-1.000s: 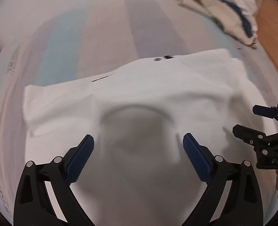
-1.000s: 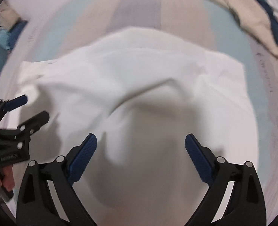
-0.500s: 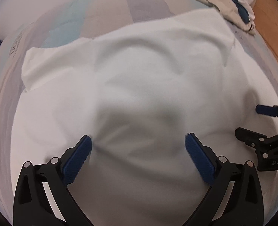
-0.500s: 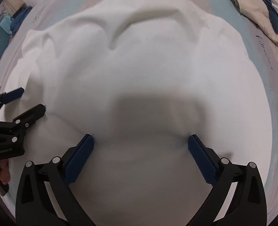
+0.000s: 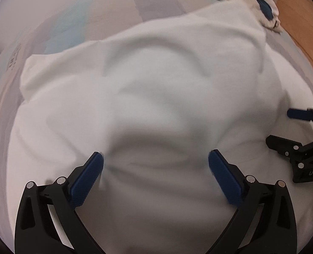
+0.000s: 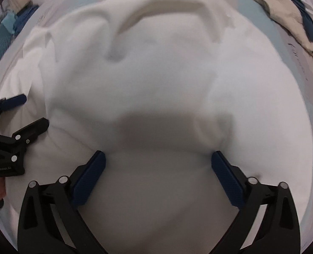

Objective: Fold large clothes

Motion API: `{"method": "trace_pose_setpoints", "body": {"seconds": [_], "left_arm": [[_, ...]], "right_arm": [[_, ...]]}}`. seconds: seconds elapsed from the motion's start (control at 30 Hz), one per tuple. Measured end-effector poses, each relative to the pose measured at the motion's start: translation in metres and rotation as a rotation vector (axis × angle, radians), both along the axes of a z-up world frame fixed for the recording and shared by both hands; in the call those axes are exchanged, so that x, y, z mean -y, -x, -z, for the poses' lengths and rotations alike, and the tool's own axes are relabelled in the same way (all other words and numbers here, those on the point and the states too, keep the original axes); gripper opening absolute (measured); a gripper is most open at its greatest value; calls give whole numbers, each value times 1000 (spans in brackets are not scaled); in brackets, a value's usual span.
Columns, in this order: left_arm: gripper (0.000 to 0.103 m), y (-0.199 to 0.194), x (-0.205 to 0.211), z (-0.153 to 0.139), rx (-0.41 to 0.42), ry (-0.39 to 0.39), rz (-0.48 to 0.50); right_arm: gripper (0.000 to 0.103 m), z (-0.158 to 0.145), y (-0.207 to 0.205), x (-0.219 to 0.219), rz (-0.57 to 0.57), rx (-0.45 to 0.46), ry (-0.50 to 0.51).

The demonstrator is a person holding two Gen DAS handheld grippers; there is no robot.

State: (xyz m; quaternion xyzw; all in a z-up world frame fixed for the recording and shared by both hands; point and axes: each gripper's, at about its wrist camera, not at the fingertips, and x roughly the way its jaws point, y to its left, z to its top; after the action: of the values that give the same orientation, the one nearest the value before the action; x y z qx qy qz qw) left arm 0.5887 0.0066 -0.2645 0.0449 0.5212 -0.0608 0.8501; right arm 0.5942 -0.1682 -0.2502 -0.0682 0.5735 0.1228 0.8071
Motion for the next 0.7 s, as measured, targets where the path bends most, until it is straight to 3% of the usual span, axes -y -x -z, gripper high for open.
{"method": "trace_pose_setpoints", "body": {"seconds": [0.17, 0.3, 0.47, 0.7], "left_arm": [[97, 47, 6, -32, 89, 44, 1], [97, 76, 13, -41, 123, 75, 4], [97, 86, 11, -32, 109, 93, 0], [98, 86, 12, -2, 76, 37, 66]], "right_arm": [[92, -45, 41, 1, -6, 134, -41], [92, -55, 65, 15, 1, 154, -53], [92, -41, 82, 14, 25, 117, -51], [95, -11, 94, 30, 0, 135, -17]]}}
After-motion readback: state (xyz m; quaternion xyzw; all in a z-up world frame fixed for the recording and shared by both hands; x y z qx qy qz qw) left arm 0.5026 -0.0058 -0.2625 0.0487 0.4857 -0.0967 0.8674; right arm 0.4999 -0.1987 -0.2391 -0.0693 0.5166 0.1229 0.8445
